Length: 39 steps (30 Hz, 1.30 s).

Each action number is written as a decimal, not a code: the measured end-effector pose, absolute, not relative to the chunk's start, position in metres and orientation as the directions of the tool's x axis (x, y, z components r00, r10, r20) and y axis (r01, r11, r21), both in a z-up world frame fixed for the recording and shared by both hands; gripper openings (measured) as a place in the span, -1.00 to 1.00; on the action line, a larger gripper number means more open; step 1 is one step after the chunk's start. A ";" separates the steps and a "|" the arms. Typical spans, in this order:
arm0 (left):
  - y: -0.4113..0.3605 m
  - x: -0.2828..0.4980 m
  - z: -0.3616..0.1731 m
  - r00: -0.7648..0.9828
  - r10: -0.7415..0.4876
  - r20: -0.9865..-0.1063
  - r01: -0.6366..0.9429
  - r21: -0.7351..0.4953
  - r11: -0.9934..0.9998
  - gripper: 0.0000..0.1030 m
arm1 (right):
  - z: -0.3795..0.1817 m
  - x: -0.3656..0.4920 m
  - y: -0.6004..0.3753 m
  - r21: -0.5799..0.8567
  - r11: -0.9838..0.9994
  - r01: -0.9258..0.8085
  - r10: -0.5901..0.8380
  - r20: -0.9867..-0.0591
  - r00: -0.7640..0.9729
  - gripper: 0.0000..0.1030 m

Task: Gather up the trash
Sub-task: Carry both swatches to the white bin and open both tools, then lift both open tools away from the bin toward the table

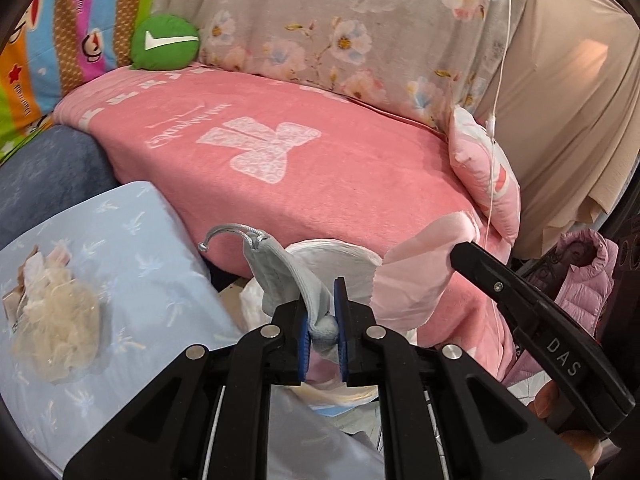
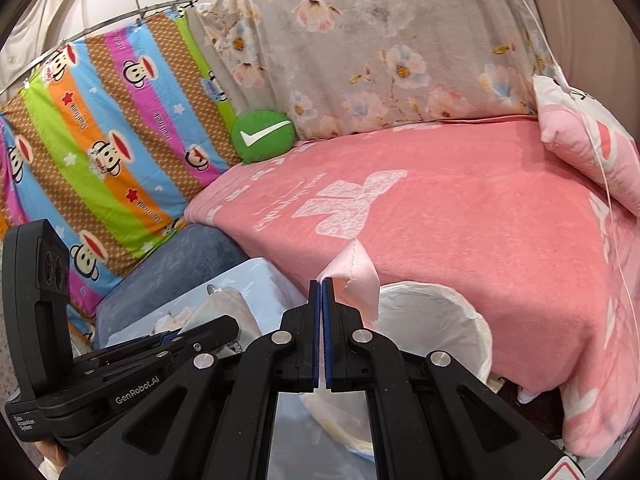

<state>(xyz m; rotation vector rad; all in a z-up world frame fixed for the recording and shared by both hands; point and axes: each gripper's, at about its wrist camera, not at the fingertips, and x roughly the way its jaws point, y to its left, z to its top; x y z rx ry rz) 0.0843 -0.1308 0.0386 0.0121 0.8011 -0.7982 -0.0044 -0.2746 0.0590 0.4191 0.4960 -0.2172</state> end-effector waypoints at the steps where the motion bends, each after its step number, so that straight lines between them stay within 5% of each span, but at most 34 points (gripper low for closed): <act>1: -0.134 0.084 0.038 0.422 -0.637 -0.645 0.647 -0.278 0.710 -0.78 | 0.058 -0.005 -0.279 0.337 0.890 0.309 -0.107 -0.503 0.858 -0.98; 4: -0.145 0.087 0.035 0.399 -0.637 -0.660 0.657 -0.279 0.700 -0.76 | 0.056 -0.005 -0.289 0.335 0.885 0.323 -0.120 -0.506 0.854 -0.98; 7: -0.151 0.089 0.033 0.398 -0.634 -0.663 0.655 -0.279 0.702 -0.33 | 0.055 -0.002 -0.295 0.330 0.883 0.334 -0.131 -0.509 0.851 -0.98; 9: -0.153 0.088 0.035 0.418 -0.633 -0.651 0.651 -0.271 0.709 0.14 | 0.054 0.000 -0.298 0.328 0.882 0.339 -0.136 -0.511 0.849 -0.98; 15: -0.151 0.091 0.037 0.465 -0.609 -0.642 0.632 -0.242 0.737 0.48 | 0.054 0.005 -0.299 0.320 0.883 0.343 -0.146 -0.508 0.849 -0.86; 21: -0.142 0.096 0.035 0.501 -0.577 -0.645 0.605 -0.216 0.766 0.50 | 0.054 0.011 -0.292 0.314 0.888 0.335 -0.145 -0.502 0.852 -0.45; 39: -0.107 0.095 0.035 0.551 -0.539 -0.637 0.552 -0.205 0.808 0.50 | 0.057 0.020 -0.254 0.284 0.919 0.274 -0.092 -0.520 0.849 -0.45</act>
